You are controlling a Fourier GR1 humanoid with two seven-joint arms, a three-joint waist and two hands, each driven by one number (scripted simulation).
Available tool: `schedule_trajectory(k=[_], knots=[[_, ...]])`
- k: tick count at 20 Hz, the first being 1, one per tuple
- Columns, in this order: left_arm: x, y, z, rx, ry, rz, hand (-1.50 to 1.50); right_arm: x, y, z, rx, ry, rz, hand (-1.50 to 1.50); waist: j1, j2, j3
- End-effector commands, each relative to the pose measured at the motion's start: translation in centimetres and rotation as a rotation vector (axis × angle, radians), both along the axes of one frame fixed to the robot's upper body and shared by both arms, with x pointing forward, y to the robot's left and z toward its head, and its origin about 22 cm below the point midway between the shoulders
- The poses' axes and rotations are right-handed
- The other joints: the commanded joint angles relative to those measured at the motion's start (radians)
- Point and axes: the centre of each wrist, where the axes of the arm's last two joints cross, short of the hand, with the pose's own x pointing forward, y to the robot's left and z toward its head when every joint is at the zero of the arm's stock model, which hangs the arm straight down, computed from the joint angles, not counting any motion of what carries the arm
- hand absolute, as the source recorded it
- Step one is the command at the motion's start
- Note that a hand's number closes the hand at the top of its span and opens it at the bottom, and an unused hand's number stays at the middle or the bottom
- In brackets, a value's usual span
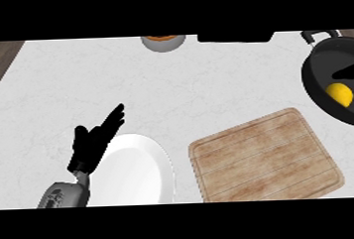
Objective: Pick the lemon from the cutting board and place it in the pot
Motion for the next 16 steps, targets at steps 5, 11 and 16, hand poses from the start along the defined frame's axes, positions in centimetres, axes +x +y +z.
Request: schedule_trajectory(k=[5, 11, 16], knots=[[-0.1, 0.3, -1.3, 0.008, 0.016, 0.047, 0.00, 0.4, -0.4, 3.1, 0.185, -0.574, -0.192, -1.50, -0.030, -0.004, -0.002], [0.5, 1.1, 0.4, 0.010, 0.006, 0.019, 0.00, -2.3, -4.6, 2.8, 0.172, -0.802, -0.327, -1.50, -0.033, -0.008, -0.002], [-1.1, 2.3, -0.2, 0.007, 0.029, 0.033, 0.00, -6.1, -9.0, 1.4, 0.203, -0.885, -0.354, -1.50, -0.036, -0.013, -0.003]])
